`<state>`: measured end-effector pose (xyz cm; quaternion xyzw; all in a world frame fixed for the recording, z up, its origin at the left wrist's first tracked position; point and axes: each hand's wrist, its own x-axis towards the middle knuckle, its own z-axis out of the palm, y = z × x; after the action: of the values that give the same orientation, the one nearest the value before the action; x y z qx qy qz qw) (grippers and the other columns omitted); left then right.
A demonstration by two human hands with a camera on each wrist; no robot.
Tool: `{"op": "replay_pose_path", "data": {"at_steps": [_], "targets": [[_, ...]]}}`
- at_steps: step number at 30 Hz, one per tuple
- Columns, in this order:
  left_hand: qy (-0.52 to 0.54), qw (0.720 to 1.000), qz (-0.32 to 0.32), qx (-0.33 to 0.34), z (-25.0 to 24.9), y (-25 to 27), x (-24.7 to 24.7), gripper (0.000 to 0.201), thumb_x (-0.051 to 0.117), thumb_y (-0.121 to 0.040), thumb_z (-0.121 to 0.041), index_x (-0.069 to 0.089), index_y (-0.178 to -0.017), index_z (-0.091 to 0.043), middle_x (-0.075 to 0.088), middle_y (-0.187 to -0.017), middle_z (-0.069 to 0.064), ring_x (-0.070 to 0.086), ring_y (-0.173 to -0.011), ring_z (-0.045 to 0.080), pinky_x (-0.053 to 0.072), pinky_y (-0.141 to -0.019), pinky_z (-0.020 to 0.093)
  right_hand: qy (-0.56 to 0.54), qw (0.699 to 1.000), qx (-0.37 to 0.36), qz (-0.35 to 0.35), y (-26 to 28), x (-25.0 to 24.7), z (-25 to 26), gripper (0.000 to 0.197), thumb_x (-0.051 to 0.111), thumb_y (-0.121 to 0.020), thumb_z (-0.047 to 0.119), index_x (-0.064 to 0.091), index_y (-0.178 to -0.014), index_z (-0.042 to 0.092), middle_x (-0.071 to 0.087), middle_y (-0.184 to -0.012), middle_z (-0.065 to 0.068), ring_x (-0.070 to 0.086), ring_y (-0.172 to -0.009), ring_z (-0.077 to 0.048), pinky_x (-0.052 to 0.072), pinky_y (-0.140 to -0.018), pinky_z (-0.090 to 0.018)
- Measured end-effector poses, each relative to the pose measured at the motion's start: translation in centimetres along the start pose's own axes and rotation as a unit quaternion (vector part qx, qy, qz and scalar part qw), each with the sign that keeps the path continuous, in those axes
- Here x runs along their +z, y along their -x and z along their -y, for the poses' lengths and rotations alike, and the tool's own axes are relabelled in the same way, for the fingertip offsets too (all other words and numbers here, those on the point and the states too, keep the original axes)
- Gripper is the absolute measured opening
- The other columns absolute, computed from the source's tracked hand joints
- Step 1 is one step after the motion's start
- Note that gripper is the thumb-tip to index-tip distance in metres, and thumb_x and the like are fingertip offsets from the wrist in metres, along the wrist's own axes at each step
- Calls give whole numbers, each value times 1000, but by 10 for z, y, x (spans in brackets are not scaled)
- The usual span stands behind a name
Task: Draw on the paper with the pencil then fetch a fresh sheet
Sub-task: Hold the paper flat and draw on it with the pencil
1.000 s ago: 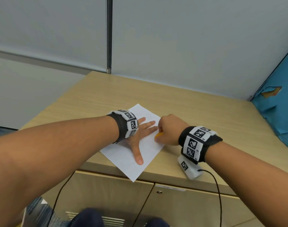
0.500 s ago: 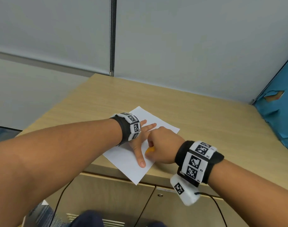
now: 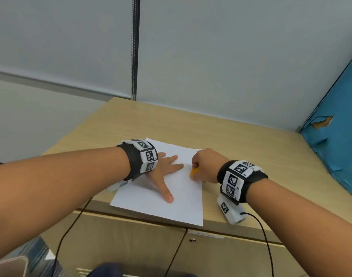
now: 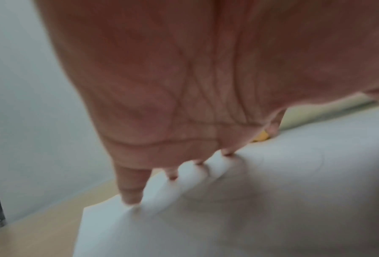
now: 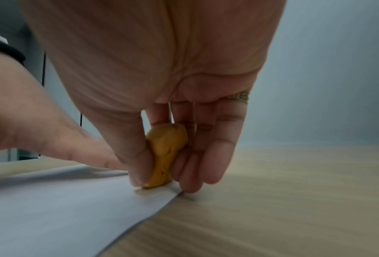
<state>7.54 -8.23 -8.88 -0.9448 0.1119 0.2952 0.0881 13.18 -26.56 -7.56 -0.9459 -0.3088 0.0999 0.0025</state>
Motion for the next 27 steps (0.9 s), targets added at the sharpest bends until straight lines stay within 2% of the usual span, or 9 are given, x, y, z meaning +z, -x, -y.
{"op": "replay_pose_path", "data": {"at_steps": [3,9,12,15,17,20,22,24,27], "targets": [[-24,997,-22,63,5,-2,0,131,65,-64,-84,-24,-151,-42,-30,-162,-7,-22,-150,29,-4,-116,65,6,1000,-19,18,1,-6,0,24,75,-83,32,76,-99,14,71,-98,-3,69,-89,-27,61,-81,-40],[-43,996,-26,71,1,-14,8,139,69,-53,-86,-26,-147,-49,-36,-159,-8,-31,-146,34,-10,-114,68,14,997,-75,26,26,4,28,24,71,-83,31,75,-86,8,72,-82,-8,68,-76,-27,59,-68,-39],[-44,996,-20,71,-1,-15,8,138,70,-55,-85,-24,-148,-48,-40,-157,-6,-33,-145,36,-12,-113,64,8,991,-122,50,46,12,42,24,73,-82,39,75,-86,15,72,-81,-1,65,-74,-20,58,-68,-37],[-31,998,-32,54,0,-17,12,143,66,-46,-91,-29,-145,-50,-38,-157,-10,-31,-146,33,-10,-113,66,0,998,-56,18,30,-3,23,23,75,-79,36,76,-83,13,74,-82,-4,68,-75,-22,60,-68,-35],[-32,998,-32,41,-3,-19,13,145,65,-44,-92,-30,-146,-49,-37,-158,-9,-29,-147,35,-10,-112,67,3,999,-32,-14,24,-7,21,18,73,-79,30,70,-78,12,71,-81,-6,66,-73,-24,55,-61,-30],[-46,998,-25,32,-6,-18,9,143,67,-49,-91,-22,-151,-44,-37,-158,-7,-32,-146,34,-10,-113,66,-3,995,-99,9,40,6,50,22,71,-81,23,52,-69,23,59,-68,5,55,-60,-14,45,-54,-26],[-41,998,-26,29,-6,-17,8,142,67,-49,-91,-20,-152,-44,-38,-158,-8,-32,-146,34,-9,-114,65,-13,993,-111,35,43,10,53,18,74,-80,28,63,-73,15,64,-70,3,58,-61,-11,53,-57,-31],[-31,999,-31,30,-7,-16,10,144,67,-48,-90,-24,-150,-46,-36,-159,-8,-30,-147,35,-8,-113,66,6,998,-63,22,30,1,34,22,75,-78,34,73,-79,12,70,-77,-2,66,-69,-18,59,-63,-35],[-21,999,-34,23,-7,-17,12,144,68,-49,-90,-28,-148,-46,-35,-159,-8,-29,-147,35,-9,-112,67,21,999,-7,-27,22,-3,20,21,71,-78,31,63,-73,13,63,-77,-5,61,-66,-22,48,-54,-28]]}}
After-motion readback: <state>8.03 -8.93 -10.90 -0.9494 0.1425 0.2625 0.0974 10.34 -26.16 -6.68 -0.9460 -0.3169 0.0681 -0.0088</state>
